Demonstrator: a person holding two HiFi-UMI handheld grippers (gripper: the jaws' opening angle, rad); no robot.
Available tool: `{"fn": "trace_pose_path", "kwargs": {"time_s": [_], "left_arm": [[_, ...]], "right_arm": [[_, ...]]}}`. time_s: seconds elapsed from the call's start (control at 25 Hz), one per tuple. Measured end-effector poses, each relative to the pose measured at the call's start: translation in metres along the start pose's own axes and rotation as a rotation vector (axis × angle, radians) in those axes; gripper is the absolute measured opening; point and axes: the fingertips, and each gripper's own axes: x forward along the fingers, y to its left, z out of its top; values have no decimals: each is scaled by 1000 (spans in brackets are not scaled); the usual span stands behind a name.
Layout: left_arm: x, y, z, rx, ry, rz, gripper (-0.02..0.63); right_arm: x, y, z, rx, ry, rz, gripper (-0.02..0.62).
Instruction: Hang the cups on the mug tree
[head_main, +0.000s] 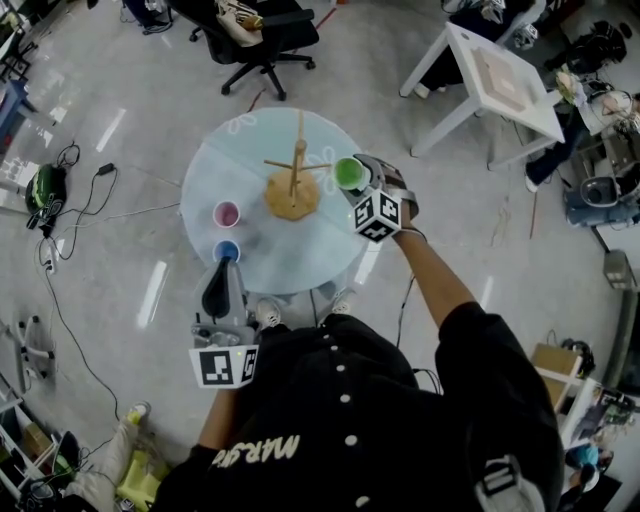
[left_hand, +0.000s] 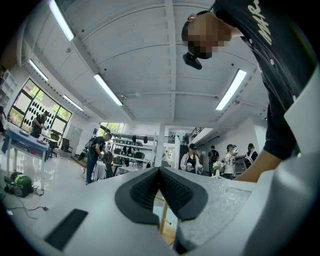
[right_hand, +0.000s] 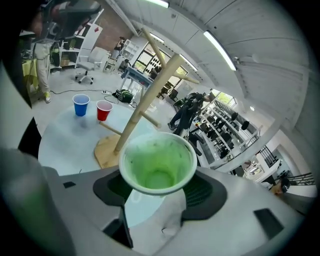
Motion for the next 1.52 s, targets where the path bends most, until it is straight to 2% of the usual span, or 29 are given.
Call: {"fn": "trace_pose_path", "kwargs": {"time_s": [0.16, 0.6, 0.88, 1.08, 1.2, 1.36, 1.52], "left_arm": [[3, 1, 1, -3, -2, 1, -5], [-8, 8, -1, -9, -5, 39, -5], [-23, 19, -6, -15, 12, 85, -3], [-30, 21, -11, -20, 18, 104, -5], [-32, 22, -13, -25, 25, 114, -4], [-35, 23, -15, -31, 30, 120, -4], [-36, 21, -17, -33, 33, 122, -5]], "right_arm": [[2, -5, 11, -27, -4, -6, 291], [8, 4, 48, -182, -59, -13, 291], [19, 24, 63, -371, -71, -39, 293], [24, 28, 63, -538, -50, -114, 287], [27, 34, 59, -637, -34, -132, 284], [29, 42, 56, -716, -22, -128, 287], [29, 45, 57, -718, -51, -128, 302]]}}
